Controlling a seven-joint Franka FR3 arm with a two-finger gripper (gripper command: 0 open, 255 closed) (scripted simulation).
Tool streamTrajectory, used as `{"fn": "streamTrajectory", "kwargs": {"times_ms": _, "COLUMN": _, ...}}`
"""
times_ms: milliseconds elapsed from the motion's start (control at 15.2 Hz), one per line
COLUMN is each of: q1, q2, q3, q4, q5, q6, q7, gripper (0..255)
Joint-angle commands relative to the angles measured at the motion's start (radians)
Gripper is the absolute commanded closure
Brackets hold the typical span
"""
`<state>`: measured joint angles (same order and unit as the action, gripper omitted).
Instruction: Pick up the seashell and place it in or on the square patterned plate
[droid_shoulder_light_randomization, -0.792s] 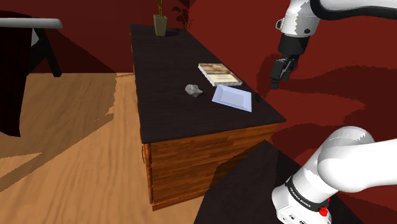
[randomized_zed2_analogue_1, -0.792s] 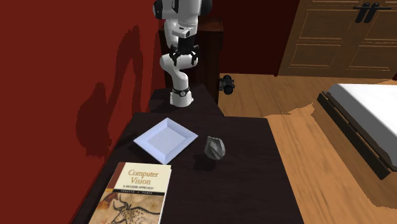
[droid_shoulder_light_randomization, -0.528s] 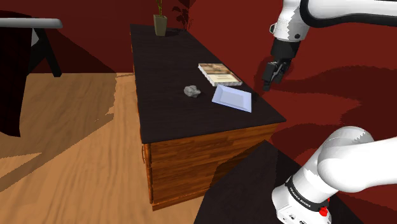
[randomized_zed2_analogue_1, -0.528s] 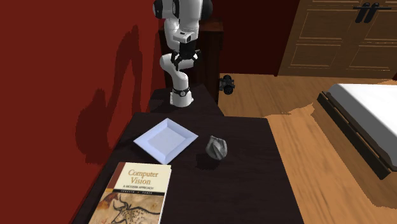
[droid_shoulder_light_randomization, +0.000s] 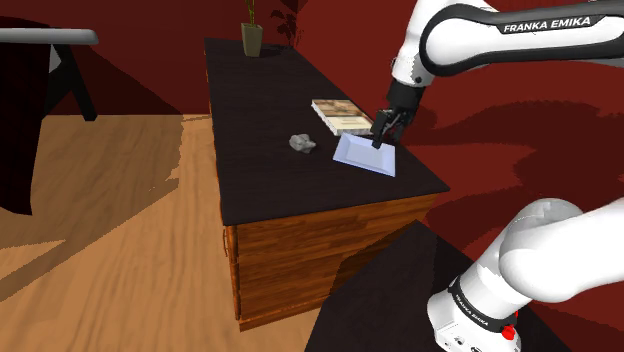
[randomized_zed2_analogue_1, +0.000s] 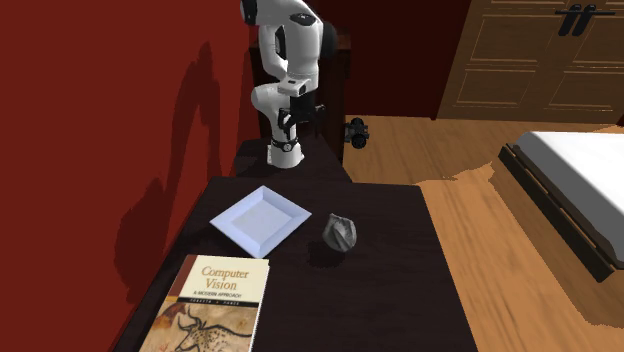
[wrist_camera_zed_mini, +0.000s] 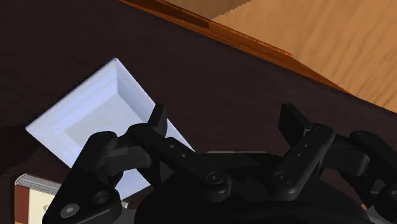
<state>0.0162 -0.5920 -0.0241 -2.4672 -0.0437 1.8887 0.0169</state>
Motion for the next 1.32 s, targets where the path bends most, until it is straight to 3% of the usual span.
{"fn": "streamTrajectory", "kwargs": {"times_ms": 0, "q1": 0.0, "q2": 0.052, "q3": -0.009, "q4": -0.004, "q5": 0.013, "q6": 0.088, "q7": 0.004, "gripper": 0}}
{"fn": "streamTrajectory", "kwargs": {"times_ms": 660, "q1": 0.023, "q2": 0.382, "q3": -0.036, "q4": 0.09, "q5": 0.118, "q6": 0.462, "q7": 0.004, "gripper": 0}}
{"fn": "streamTrajectory", "kwargs": {"times_ms": 1254, "q1": 0.037, "q2": 0.673, "q3": -0.043, "q4": 0.27, "q5": 0.268, "q6": 0.676, "q7": -0.055, "gripper": 0}}
